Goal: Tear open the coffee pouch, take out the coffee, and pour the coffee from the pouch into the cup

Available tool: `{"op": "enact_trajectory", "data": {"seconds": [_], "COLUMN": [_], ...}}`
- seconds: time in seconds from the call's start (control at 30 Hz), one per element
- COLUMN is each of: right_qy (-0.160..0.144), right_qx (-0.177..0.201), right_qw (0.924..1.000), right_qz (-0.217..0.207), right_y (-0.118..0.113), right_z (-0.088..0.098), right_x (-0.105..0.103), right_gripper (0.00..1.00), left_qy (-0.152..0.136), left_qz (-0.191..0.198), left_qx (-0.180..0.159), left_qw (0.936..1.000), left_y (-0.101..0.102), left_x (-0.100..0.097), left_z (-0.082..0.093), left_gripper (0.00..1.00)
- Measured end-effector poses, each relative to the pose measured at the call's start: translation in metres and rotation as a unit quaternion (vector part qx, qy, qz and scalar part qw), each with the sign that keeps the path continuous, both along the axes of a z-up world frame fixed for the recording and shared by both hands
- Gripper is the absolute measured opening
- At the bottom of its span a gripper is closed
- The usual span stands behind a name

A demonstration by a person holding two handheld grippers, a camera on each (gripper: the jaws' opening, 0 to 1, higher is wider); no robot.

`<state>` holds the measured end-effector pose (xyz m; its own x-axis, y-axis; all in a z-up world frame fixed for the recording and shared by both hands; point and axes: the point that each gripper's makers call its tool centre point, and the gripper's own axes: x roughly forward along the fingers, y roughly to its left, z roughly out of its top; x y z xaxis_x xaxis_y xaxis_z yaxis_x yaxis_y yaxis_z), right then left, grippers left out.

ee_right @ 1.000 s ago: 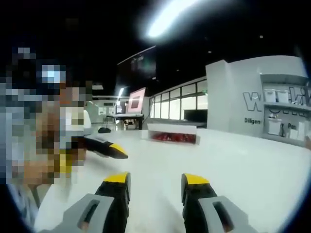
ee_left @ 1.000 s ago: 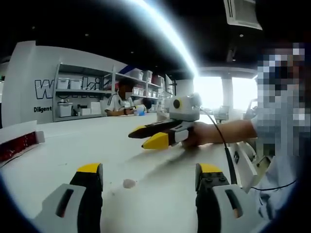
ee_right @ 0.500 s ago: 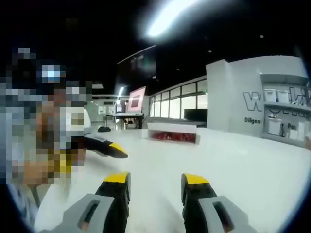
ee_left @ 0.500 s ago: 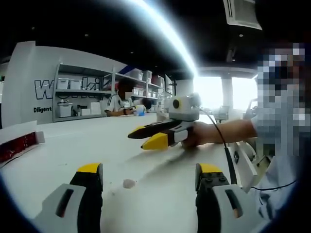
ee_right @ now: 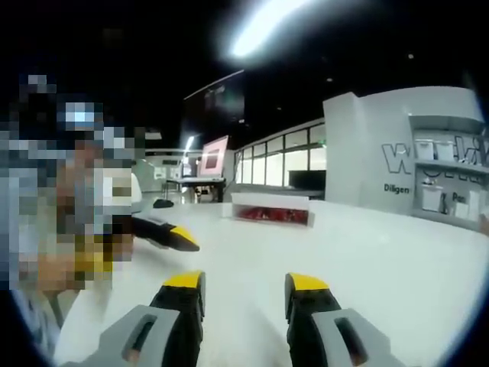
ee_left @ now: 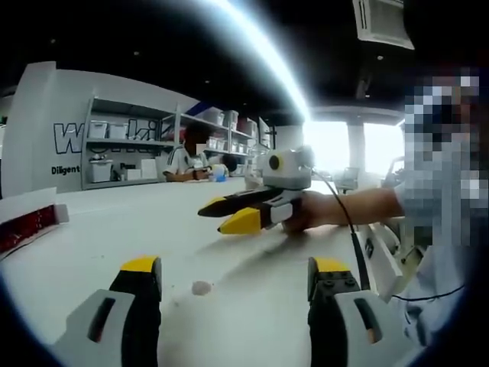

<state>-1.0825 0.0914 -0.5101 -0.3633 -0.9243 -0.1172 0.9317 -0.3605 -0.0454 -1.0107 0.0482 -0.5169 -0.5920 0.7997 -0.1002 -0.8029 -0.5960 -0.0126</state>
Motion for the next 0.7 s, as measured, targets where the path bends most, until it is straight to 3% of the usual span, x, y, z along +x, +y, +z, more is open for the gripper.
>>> {"op": "enact_trajectory", "data": {"seconds": [0.7], "right_qy": [0.005], "right_qx": [0.003], "right_qw": [1.0000], "right_qz": [0.001], "right_y": [-0.013], "right_z": [0.010], "right_x": [-0.001], "right_gripper": [0.42], "left_qy": [-0.010], "left_qz": [0.005], "left_qx": [-0.018], "left_qw": [0.9998], "left_y": [-0.001], "left_x": [-0.004], "left_z": [-0.007], "left_gripper": [0.80]}}
